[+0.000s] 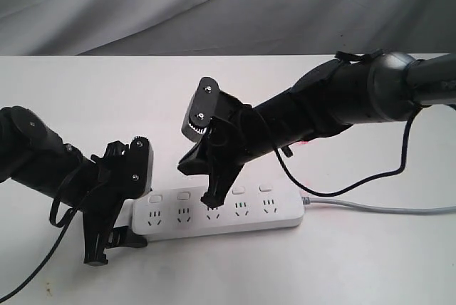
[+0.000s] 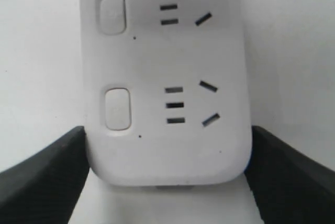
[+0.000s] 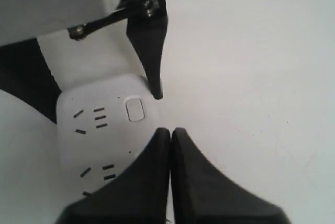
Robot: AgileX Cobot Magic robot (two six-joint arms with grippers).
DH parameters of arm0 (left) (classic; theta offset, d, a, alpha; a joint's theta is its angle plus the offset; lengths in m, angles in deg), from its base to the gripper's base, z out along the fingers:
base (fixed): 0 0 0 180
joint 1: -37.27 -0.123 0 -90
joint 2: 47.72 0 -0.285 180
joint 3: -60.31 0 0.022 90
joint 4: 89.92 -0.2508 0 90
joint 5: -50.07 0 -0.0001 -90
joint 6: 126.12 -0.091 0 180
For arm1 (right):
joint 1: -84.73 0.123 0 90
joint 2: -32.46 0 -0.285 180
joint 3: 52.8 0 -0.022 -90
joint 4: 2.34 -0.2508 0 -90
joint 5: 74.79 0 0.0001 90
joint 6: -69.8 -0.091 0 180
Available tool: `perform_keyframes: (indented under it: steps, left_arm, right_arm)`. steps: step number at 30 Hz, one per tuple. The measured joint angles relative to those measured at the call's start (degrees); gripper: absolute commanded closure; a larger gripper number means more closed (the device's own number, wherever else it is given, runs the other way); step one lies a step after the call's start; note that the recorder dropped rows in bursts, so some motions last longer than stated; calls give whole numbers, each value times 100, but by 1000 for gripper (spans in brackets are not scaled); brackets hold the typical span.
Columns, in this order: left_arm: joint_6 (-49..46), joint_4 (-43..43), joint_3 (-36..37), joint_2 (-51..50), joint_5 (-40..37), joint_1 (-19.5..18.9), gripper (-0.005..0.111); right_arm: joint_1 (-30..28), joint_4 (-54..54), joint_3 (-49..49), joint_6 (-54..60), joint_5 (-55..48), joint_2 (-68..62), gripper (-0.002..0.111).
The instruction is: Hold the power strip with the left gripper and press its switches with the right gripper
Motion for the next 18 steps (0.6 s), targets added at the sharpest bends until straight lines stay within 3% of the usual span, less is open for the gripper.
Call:
perform_keyframes:
  steps: [7,18]
  left_arm:
    - [0,0,0,0,0,0,52]
    - [0,0,0,0,0,0,52]
  right_arm:
    - [-467,88,13,-146,-455,-76,108]
    - [-479,205,108,-136,-674,-463,108]
